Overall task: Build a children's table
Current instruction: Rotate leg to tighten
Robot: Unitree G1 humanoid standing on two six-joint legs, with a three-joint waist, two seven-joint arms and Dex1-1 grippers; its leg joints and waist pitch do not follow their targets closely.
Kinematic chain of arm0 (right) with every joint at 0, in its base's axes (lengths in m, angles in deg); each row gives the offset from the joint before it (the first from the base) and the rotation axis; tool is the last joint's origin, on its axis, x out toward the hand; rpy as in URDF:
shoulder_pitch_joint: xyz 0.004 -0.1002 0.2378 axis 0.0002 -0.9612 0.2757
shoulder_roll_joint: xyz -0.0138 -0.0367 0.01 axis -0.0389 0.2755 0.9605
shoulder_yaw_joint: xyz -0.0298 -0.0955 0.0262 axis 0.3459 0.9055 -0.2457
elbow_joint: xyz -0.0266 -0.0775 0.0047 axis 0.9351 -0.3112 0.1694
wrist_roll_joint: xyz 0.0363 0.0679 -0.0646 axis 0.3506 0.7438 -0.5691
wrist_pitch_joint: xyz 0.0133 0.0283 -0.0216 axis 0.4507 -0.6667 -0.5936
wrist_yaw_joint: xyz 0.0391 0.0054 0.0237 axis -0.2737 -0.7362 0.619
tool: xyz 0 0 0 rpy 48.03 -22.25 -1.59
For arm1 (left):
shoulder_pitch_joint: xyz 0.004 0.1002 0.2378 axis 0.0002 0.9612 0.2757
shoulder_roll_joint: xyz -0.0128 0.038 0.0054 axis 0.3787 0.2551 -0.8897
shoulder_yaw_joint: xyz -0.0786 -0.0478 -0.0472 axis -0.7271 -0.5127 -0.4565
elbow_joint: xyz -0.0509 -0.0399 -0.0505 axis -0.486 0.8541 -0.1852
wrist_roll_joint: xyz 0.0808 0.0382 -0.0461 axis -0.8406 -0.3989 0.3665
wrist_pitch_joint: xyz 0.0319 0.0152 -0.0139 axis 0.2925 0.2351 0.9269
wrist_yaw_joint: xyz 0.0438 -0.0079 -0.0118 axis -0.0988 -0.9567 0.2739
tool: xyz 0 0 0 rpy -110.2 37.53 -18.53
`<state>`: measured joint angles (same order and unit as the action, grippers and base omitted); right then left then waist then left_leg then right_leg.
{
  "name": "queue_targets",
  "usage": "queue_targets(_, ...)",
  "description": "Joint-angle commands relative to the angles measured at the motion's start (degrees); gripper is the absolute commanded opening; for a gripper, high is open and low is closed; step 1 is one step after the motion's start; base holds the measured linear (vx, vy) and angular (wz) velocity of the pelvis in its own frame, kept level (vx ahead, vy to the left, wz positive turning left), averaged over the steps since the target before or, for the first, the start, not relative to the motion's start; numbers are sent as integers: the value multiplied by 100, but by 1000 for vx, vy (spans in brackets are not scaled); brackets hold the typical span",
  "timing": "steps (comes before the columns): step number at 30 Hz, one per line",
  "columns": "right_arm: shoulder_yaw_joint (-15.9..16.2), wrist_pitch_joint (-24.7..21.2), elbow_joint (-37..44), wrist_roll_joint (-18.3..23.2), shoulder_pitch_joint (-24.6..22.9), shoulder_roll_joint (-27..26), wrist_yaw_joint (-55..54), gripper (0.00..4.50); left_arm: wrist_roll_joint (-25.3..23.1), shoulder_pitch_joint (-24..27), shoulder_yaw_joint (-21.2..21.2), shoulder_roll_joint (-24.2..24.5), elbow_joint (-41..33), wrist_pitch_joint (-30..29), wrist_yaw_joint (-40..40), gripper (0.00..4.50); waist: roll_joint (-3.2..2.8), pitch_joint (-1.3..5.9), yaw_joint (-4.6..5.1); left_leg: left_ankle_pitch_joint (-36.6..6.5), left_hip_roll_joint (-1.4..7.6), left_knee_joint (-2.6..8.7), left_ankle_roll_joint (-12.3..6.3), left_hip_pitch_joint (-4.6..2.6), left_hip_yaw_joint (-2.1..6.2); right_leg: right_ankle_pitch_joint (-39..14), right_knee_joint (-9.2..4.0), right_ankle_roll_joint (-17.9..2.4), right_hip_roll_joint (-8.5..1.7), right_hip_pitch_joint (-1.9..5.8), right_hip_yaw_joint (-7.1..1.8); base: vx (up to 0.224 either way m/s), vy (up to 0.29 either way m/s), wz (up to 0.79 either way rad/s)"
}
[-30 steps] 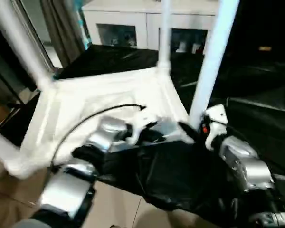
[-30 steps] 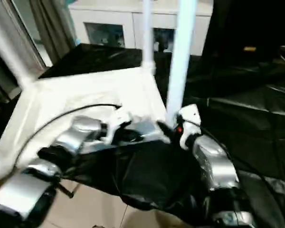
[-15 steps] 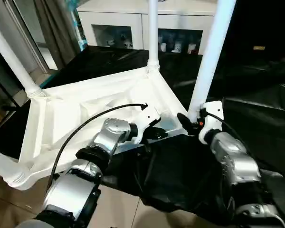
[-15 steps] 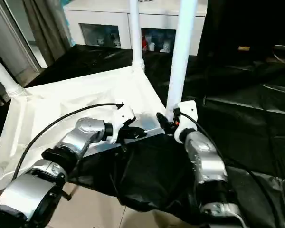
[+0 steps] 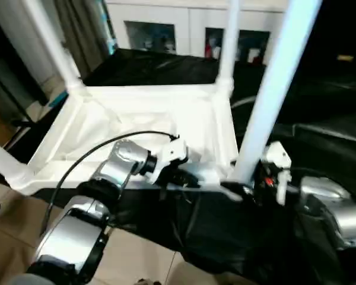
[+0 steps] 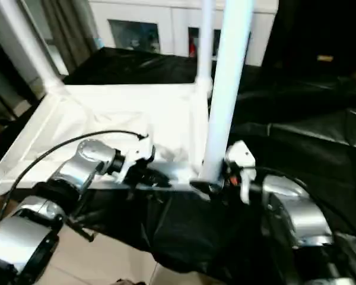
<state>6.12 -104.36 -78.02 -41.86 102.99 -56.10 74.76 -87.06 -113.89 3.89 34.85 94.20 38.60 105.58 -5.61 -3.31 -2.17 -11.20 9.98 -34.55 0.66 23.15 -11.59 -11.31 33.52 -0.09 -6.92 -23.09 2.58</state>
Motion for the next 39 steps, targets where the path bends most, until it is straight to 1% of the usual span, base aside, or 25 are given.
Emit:
queue_targets(1,76,-108,84,45,-91,88,137,352,-6,106,157,47,-44,-39,328,0,153,388,-18,-230,315,345,-1212,-161,102,127,-210,-1753,-177,279,-80,0,0,0)
queue_targets(3,76,-122,92,45,-92,103,171,334,-5,119,159,62,-65,-46,346,0,160,364,-15,-599,321,395,-942,-180,98,-346,-257,-1704,-170,273,-97,0,0,0)
queue_targets(4,91,-137,94,44,-86,98,183,334,0,132,155,70,-89,-61,350,0,162,364,-14,-660,318,401,-890,-185,94,-401,-266,-1689,-172,270,-102,0,0,0)
queue_targets(5,111,-160,109,50,-86,90,186,316,9,149,148,72,-123,-80,345,0,180,356,-7,-690,319,413,-828,-182,95,-423,-269,-1667,-171,272,-108,0,0,0)
queue_targets(7,156,-203,154,66,-109,44,164,299,26,176,122,47,-163,-110,276,0,177,352,-4,-687,313,417,-794,-177,93,-434,-271,-1629,-174,269,-113,0,0,0)
queue_targets(8,188,-228,190,77,-139,17,142,299,28,193,120,32,-180,-116,235,0,198,348,1,-684,307,413,-790,-174,86,-421,-276,-1610,-175,263,-118,0,0,0)
queue_targets(12,269,-291,218,18,-281,-254,-244,261,13,200,53,-89,-138,-111,-175,0,191,347,3,-588,297,404,-824,-157,87,-325,-268,-1573,-181,248,-115,0,0,0)
queue_targets(14,226,-249,134,-75,-296,-440,-565,256,-13,160,2,-166,-72,-84,-451,0,203,330,17,-809,293,435,-718,-175,87,-626,-310,-1521,-170,239,-112,0,0,0)
queue_targets(16,124,-175,-146,-313,-237,-781,-1289,253,-59,85,-70,-317,15,-121,-938,0,197,299,62,-1169,286,479,-463,-180,95,-1152,-368,-1397,-177,208,-129,0,0,0)
queue_targets(17,124,-175,-146,-313,-237,-781,-1289,253,-59,85,-70,-317,15,-121,-938,0,195,287,76,-1271,283,495,-393,-187,101,-1314,-385,-1363,-177,204,-127,0,0,0)
queue_targets(18,-54,-77,-476,-420,-143,-1166,-1990,249,-98,4,-117,-484,116,-186,-1345,0,186,285,80,-1377,276,505,-333,-190,109,-1475,-404,-1321,-186,211,-126,0,0,0)
queue_targets(19,-173,-69,-619,-382,-80,-1396,-2313,247,-98,-43,-148,-596,185,-216,-1544,0,153,254,122,-1629,260,538,-163,-186,126,-1859,-433,-1221,-189,196,-120,0,0,0)
queue_targets(20,-247,-78,-693,-340,-43,-1534,-2491,247,-93,-71,-168,-665,227,-236,-1658,0,170,241,149,-1797,256,560,-78,-194,131,-2094,-465,-1148,-184,191,-114,0,0,0)
queue_targets(21,-365,-43,-885,-350,85,-1899,-3039,246,-99,-150,-206,-870,342,-211,-2026,0,160,250,206,-2069,257,584,97,-239,166,-2339,-496,-1007,-181,181,-116,0,0,0)
queue_targets(22,-370,-40,-895,-354,92,-1918,-3070,246,-100,-154,-207,-881,348,-208,-2047,0,162,245,236,-2126,255,591,121,-252,155,-2306,-511,-1011,-170,152,-120,0,0,0)
queue_targets(24,-380,-3,-1018,-377,192,-2177,-3367,246,-81,-210,-236,-1041,419,-199,-2253,0,165,250,266,-2156,261,620,118,-235,176,-2149,-516,-1003,-167,194,-105,0,0,0)
queue_targets(25,-361,21,-1058,-390,229,-2282,-3461,246,-69,-234,-247,-1109,448,-192,-2334,0,164,236,281,-2228,251,625,116,-246,161,-2153,-535,-992,-158,165,-102,0,0,0)
queue_targets(27,-342,62,-1116,-440,288,-2466,-3622,246,-58,-266,-256,-1211,484,-169,-2414,0,167,210,305,-2481,243,624,109,-286,164,-2516,-589,-910,-177,138,-111,0,0,0)
queue_targets(28,-342,64,-1120,-445,292,-2482,-3633,246,-58,-268,-257,-1219,487,-167,-2417,0,167,207,316,-2507,242,628,118,-285,170,-2577,-594,-888,-176,136,-111,0,0,0)
queue_targets(29,-351,159,-1169,-506,331,-2629,-3670,246,-103,-295,-226,-1277,530,-62,-2417,0,115,214,328,-2575,248,643,148,-285,192,-2638,-593,-846,-180,148,-105,0,0,0)
queue_targets(30,-351,159,-1169,-506,331,-2629,-3670,246,-103,-295,-226,-1277,530,-62,-2417,0,143,206,356,-2696,246,646,173,-293,189,-2702,-612,-814,-174,116,-102,0,0,0)
queue_targets(31,-394,189,-1183,-460,343,-2687,-3640,281,-122,-308,-213,-1292,561,-12,-2402,0,145,204,370,-2780,247,653,170,-295,200,-2773,-621,-796,-177,115,-104,0,0,0)
queue_targets(33,-498,153,-1159,-321,344,-2701,-3563,316,-142,-313,-184,-1278,582,74,-2340,0,140,199,369,-2844,254,662,168,-301,208,-2808,-631,-778,-181,110,-107,0,0,0)
queue_targets(36,-355,90,-815,-253,223,-2339,-3089,339,-213,-295,-103,-1177,587,242,-2230,0,136,221,358,-2659,274,683,117,-269,215,-2448,-603,-840,-184,156,-108,0,0,0)
queue_targets(39,-244,-90,-361,-115,47,-1846,-2458,339,-301,-299,-72,-1116,629,345,-2217,0,151,260,276,-2107,289,651,-98,-273,142,-1516,-545,-1105,-175,199,-143,0,0,0)
